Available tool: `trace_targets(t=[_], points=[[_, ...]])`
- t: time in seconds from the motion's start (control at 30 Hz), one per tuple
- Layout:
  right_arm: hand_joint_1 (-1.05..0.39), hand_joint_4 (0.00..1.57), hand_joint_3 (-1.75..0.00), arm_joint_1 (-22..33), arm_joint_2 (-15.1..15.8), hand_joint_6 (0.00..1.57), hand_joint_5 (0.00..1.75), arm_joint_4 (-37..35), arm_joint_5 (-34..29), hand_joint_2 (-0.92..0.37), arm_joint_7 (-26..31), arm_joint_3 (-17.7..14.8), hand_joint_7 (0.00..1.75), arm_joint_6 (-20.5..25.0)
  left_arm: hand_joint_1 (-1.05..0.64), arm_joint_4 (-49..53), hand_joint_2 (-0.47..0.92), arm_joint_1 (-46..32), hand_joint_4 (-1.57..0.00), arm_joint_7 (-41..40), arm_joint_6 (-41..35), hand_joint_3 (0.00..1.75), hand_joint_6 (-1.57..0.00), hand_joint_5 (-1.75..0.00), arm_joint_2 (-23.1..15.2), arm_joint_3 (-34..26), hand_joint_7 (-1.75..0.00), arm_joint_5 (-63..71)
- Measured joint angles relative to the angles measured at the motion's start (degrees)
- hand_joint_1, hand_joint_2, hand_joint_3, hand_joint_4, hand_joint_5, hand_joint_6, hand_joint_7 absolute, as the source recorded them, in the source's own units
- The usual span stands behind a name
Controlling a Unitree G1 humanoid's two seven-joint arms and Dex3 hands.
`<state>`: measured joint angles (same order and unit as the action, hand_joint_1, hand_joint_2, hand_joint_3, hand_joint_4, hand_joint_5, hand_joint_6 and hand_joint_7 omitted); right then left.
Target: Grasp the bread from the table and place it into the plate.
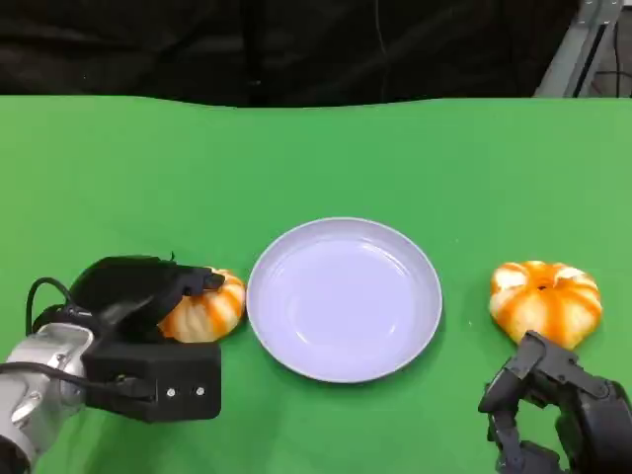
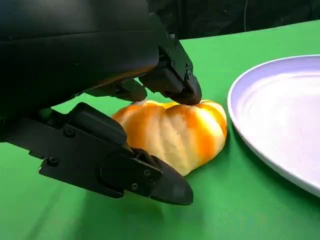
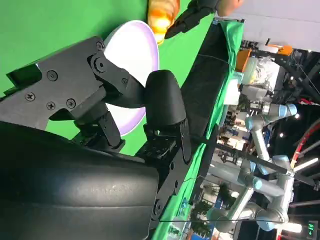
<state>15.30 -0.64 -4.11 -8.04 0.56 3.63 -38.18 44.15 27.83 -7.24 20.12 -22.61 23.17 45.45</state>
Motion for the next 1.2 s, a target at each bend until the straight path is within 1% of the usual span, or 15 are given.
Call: trace_targets(t=[0.23,0.3,0.4,1.2], points=[[-0.09,0.83,-1.12,-0.05,0.00,0.72,1.75,-0.05,0.00,-0.57,0.00,0.00,1.61,-0.06,-0.82,0.03,0.92,0.01,-0.46,-0.43,0.00,0.08,-0.54,-0.02,-0.07,0.53,0.00,-0.23],[-0.10,0.83,-1.13,-0.05,0.00,0.72,1.75,-0.06,0.00,-0.56,0.00,0.00,1.62,-0.08,-0.69,0.18,0.92,0.02,-0.56,-0.59,0.13,0.07,-0.58,-0.06,-0.09,0.66,-0.01,-0.44],[-0.10,0.83,-1.13,-0.04,0.00,0.72,1.75,-0.05,0.00,-0.56,0.00,0.00,1.62,-0.05,-0.66,1.16,0.92,0.03,-0.58,-1.49,1.12,0.07,-0.59,-0.06,-0.22,1.01,-0.02,-0.57],[-0.10,0.83,-1.14,-0.04,0.00,0.72,1.75,-0.04,0.01,-0.55,0.00,0.01,1.62,-0.05,-0.65,2.07,0.92,0.19,-0.60,-2.51,1.91,0.07,-0.59,-0.04,-0.47,1.85,-0.01,-1.78]])
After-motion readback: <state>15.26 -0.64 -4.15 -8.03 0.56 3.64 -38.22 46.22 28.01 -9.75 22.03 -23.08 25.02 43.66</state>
